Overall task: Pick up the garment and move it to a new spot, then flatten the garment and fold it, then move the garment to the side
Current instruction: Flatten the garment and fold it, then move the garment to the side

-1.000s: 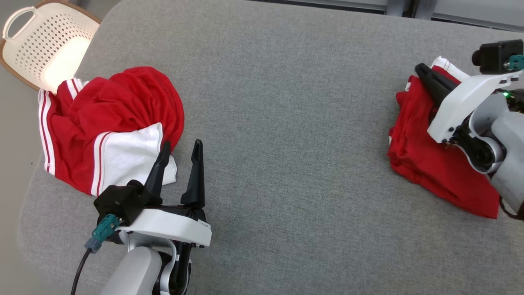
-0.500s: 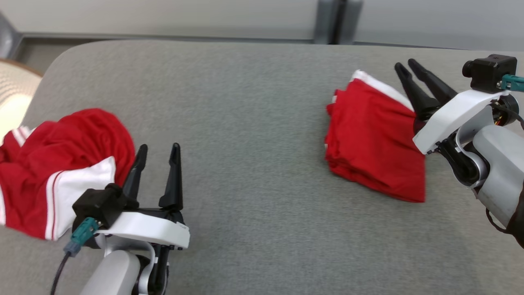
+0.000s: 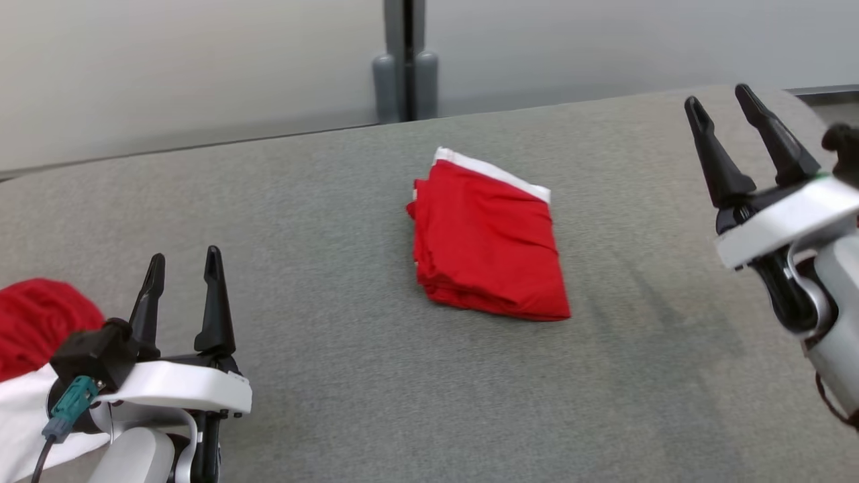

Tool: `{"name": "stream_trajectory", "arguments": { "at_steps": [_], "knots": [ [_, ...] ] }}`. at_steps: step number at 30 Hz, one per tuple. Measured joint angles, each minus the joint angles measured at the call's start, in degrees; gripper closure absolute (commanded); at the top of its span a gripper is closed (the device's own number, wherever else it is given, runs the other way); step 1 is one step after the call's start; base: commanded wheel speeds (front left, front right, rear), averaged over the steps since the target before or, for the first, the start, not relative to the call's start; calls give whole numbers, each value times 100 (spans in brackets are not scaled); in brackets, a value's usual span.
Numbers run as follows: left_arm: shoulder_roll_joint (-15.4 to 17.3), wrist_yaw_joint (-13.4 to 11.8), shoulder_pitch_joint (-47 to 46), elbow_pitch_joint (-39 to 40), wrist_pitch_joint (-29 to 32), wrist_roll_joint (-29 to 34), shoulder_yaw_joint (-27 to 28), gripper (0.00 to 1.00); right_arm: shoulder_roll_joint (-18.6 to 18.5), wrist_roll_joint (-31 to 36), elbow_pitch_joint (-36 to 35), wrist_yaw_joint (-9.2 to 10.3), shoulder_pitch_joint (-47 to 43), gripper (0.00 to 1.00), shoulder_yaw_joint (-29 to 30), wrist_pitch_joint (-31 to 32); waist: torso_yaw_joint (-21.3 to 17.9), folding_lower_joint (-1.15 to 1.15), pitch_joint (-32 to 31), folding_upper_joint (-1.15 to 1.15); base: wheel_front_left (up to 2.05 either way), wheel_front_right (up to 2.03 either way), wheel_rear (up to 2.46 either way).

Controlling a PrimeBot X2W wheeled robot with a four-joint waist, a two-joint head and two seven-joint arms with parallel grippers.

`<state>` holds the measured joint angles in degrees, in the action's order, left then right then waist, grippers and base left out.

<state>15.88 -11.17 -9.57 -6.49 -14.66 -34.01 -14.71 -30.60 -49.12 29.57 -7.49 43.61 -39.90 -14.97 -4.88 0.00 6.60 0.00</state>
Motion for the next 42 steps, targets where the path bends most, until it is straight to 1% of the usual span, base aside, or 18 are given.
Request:
{"name": "stream_trajectory", "arguments": {
  "at_steps": [4,9,13,16,23,30,35,41,42],
  "knots": [
    [16,-25,107,-40,-9,91,27,0,254,675,-339,0,-858,0,827,0,-239,0,-121,0,0,0,0],
    [7,-29,168,-121,-25,234,51,0,576,1324,-788,0,-1796,0,1680,-1,-359,0,-278,0,0,0,0],
    [-30,-54,274,-157,-33,307,146,0,780,1574,-964,-1,-2437,0,2083,-1,-374,0,-381,0,0,0,0],
    [-62,-49,366,-156,-34,376,226,0,876,1728,-1040,0,-2703,0,2321,-1,-359,0,-414,0,0,0,0],
    [-171,2,448,-137,-43,530,285,0,1084,1931,-1254,0,-2928,0,2521,109,-295,0,-354,0,0,0,0],
    [-242,29,430,-82,-43,587,224,0,1174,2002,-1337,0,-2969,0,2692,370,-176,0,-305,0,0,0,0],
    [-276,37,342,-18,-41,598,160,0,1261,1891,-1152,0,-2799,0,2609,847,-24,0,-232,0,0,0,0],
    [-348,43,211,20,3,631,56,0,1106,1445,-809,0,-2053,0,2356,1702,280,0,-69,0,0,0,0],
    [-348,43,211,20,3,631,56,0,1106,1445,-809,0,-2053,0,2356,1702,280,0,-69,0,0,0,0]
  ]
}}
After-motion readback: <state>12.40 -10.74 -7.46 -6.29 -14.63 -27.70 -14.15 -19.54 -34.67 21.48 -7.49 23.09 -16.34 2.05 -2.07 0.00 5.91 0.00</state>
